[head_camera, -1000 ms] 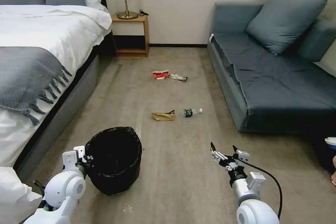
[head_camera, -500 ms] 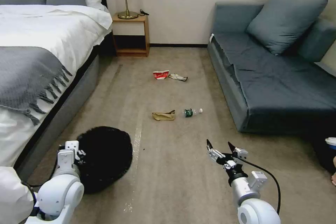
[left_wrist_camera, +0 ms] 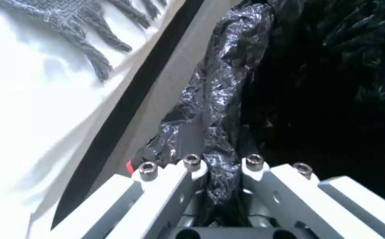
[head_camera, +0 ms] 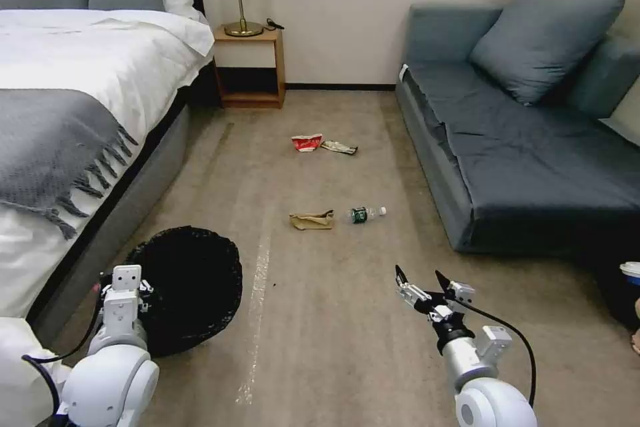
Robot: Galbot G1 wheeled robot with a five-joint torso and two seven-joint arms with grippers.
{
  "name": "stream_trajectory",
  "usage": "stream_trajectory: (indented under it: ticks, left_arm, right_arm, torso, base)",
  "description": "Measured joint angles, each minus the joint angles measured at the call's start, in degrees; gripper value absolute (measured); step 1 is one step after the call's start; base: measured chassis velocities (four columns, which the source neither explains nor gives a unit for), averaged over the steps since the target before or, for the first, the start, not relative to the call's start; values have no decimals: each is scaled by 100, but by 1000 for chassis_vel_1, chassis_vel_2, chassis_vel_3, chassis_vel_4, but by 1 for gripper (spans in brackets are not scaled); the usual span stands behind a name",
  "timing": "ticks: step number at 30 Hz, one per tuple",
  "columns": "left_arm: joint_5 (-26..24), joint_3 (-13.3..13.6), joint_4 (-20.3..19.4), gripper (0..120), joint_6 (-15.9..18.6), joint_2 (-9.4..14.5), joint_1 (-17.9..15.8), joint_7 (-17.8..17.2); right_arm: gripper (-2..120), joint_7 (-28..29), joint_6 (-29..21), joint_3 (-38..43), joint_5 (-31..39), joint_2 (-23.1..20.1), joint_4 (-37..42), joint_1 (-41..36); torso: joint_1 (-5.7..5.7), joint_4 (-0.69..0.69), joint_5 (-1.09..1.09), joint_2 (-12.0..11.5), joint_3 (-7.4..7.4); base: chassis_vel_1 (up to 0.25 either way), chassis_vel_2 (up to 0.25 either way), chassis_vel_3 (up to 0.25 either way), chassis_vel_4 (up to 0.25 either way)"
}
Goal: Pick up the trash bin, then pick up the garbage on the floor and place it into the trash bin.
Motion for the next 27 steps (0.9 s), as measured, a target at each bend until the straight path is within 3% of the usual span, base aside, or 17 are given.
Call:
stream_trajectory:
  ticks: [17, 27]
  left_arm:
    - [218, 127, -195, 0, 1, -145, -10, 5]
    - [271, 148, -135, 0, -98, -202, 47, 49]
  right_arm:
    - [100, -139, 143, -24, 2, 23, -169, 66]
    - [100, -164, 184, -33, -27, 88, -215, 53]
  torso:
    - [0, 1, 0, 0, 0]
    - [0, 0, 0, 0, 0]
  base:
    - [0, 0, 0, 0]
    - [-82, 80, 84, -79]
